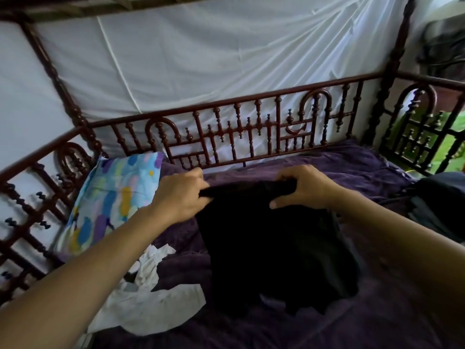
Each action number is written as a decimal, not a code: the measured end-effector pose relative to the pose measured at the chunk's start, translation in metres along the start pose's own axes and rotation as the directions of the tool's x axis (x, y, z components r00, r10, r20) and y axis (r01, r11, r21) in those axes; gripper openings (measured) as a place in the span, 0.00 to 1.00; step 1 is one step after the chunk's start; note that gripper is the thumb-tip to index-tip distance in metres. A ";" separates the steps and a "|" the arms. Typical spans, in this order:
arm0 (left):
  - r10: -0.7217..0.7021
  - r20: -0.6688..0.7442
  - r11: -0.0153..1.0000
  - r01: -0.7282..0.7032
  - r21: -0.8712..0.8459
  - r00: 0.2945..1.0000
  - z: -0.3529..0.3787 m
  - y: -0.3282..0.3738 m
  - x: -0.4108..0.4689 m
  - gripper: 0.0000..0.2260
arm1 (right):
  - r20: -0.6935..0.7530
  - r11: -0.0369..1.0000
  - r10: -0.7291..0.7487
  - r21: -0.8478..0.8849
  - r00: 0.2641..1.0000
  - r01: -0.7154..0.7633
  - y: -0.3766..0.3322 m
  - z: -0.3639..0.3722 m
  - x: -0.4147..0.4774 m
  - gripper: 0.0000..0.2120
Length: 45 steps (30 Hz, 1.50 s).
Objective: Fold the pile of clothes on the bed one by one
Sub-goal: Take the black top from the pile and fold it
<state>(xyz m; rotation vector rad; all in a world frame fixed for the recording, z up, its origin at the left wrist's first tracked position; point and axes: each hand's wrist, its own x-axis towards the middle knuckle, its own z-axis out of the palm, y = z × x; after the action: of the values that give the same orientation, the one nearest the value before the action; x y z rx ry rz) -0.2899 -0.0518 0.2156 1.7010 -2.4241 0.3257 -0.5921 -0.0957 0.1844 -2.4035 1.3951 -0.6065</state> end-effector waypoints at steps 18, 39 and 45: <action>-0.574 -0.274 0.701 0.290 -0.651 0.772 0.051 -0.141 0.058 0.11 | -0.074 0.857 0.062 0.516 0.995 -0.015 -0.065 0.039 -0.046 0.11; -0.176 0.451 0.416 0.481 -0.772 0.875 0.277 0.246 0.260 0.09 | 0.007 0.194 0.972 0.537 0.234 -0.821 0.327 0.091 -0.209 0.17; -0.150 0.659 0.194 0.675 -0.712 0.737 0.397 0.370 0.294 0.12 | 0.167 -0.025 0.984 0.472 0.062 -0.881 0.495 0.130 -0.245 0.15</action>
<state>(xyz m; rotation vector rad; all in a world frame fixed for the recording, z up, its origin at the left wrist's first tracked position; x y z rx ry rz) -0.7403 -0.3034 -0.1227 1.7223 -1.4320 -1.4756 -1.0057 -0.1164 -0.2036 -0.4849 2.2034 -0.6379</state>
